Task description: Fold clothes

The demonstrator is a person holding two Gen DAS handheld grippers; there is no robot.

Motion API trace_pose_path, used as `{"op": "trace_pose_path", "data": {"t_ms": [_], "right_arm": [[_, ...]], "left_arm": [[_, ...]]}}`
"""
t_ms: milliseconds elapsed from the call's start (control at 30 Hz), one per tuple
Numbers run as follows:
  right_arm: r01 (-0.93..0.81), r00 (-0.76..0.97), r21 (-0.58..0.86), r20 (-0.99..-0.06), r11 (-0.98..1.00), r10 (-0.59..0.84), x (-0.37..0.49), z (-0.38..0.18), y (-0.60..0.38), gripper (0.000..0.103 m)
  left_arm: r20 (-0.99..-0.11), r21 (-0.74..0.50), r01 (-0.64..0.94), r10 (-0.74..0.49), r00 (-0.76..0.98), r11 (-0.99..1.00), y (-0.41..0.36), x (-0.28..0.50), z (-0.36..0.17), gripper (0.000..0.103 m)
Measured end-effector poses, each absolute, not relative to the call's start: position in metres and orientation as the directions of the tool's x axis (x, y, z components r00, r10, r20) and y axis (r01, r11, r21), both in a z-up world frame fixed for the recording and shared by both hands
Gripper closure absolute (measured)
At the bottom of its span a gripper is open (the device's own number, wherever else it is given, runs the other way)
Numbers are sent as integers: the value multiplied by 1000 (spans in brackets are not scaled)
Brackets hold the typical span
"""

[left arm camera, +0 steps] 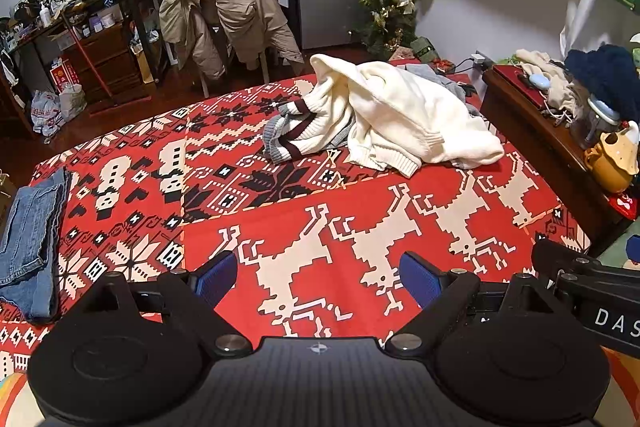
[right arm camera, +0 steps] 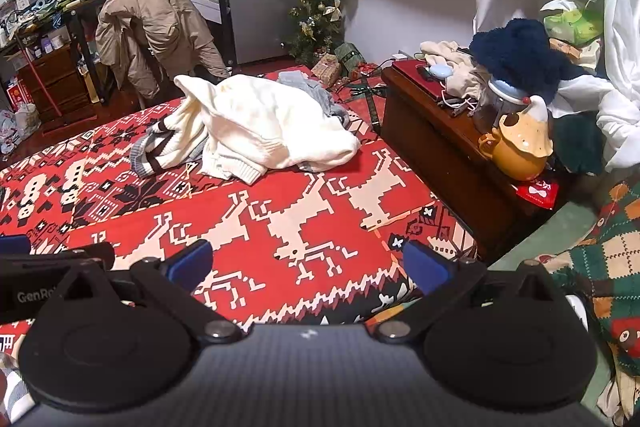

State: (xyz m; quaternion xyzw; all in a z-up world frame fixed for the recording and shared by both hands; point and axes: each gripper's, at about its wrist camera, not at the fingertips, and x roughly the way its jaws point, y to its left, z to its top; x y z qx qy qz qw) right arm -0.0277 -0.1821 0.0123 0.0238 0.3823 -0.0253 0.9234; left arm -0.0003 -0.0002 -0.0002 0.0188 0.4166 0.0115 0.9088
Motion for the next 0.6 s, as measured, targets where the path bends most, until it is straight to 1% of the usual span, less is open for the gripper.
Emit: {"op": "trace_pose_path", "data": {"t_ms": [600], "right_arm": [[66, 705, 25, -709, 997, -29, -29, 13, -182, 1]], "left_arm": [[-753, 40, 9, 24, 657, 999, -2, -3, 1, 15]]}}
